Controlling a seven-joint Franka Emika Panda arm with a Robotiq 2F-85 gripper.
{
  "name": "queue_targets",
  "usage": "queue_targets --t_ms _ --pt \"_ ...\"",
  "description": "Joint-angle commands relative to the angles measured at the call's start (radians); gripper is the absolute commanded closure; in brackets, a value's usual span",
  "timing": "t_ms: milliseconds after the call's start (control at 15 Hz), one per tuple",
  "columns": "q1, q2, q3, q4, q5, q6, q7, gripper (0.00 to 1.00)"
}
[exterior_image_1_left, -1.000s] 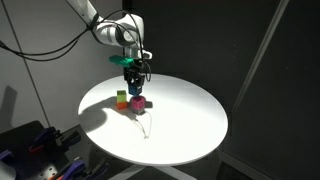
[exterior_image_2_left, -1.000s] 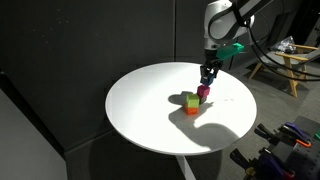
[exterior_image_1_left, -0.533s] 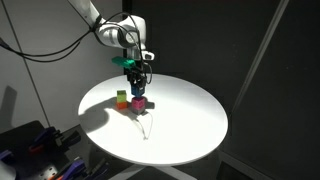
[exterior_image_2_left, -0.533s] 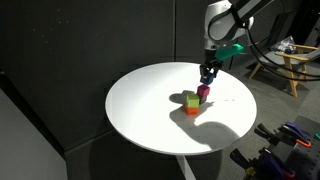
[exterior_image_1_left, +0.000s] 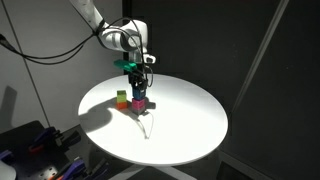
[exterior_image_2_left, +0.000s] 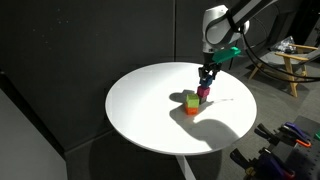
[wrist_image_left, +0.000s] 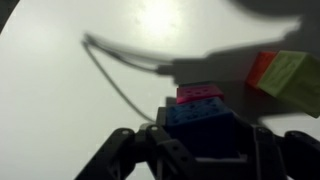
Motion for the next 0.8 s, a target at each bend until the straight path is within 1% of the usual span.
queue_targets --t_ms 0,200,267,333,467,533,733 --pt "0.005 0.025 -0.005 0.031 -0.016 -0.007 0.023 0.66" --pt "0.007 0.03 -0.006 0.032 -0.019 -0.009 0.022 0.66" --pt "0.008 0.031 -0.007 0.031 -0.022 -0.009 0.022 0.31" --pt "0.008 0.032 -0.007 0.033 -0.02 -0.012 0.022 0.16" --pt "0.008 0.032 -0.009 0.033 -0.022 -0.011 0.023 0.02" --pt "0.009 0.029 -0.01 0.029 -0.025 -0.007 0.024 0.0" --pt "0.01 0.002 -0.009 0.017 -0.023 -0.013 0.027 0.0"
